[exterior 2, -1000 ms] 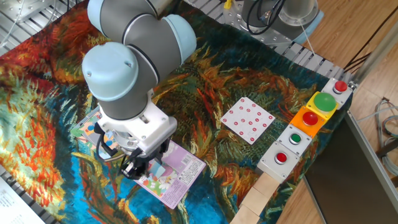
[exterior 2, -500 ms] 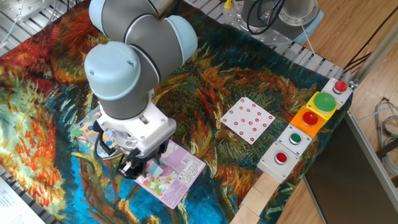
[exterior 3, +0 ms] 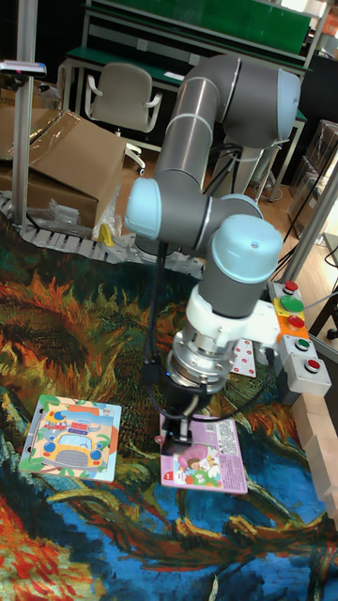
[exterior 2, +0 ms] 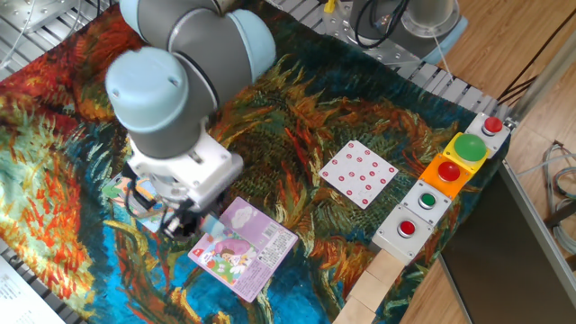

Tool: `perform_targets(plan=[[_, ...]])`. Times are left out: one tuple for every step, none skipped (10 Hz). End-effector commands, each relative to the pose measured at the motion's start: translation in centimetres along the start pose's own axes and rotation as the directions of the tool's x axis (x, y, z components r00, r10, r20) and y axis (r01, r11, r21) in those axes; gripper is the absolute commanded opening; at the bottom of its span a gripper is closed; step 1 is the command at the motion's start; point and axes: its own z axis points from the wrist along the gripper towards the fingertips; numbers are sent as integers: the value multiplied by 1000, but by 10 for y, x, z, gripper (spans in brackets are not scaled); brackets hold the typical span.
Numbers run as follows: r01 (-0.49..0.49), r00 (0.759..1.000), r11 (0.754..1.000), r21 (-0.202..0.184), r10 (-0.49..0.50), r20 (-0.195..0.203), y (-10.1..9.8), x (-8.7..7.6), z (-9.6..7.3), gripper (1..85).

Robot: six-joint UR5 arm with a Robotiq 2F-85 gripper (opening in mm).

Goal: Assemble one piece of a puzzle

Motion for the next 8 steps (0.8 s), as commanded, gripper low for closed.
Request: perform_targets(plan=[[19, 1000, 1000, -5, -19, 14, 4, 13, -5, 13], [-23, 999, 1000, 4, 23, 27, 1, 10, -5, 13], [-59, 998, 998, 15, 59, 32, -2, 9, -5, 13], [-85, 996, 996, 22, 85, 33, -4, 9, -5, 13], [-82, 996, 996, 21, 82, 27, -4, 11, -5, 13], [-44, 999, 999, 10, 44, 12, 0, 24, -5, 13], [-7, 1000, 1000, 7, 7, 0, 2, 43, -3, 13], [25, 1000, 1000, 7, -25, -6, 4, 63, 0, 13]])
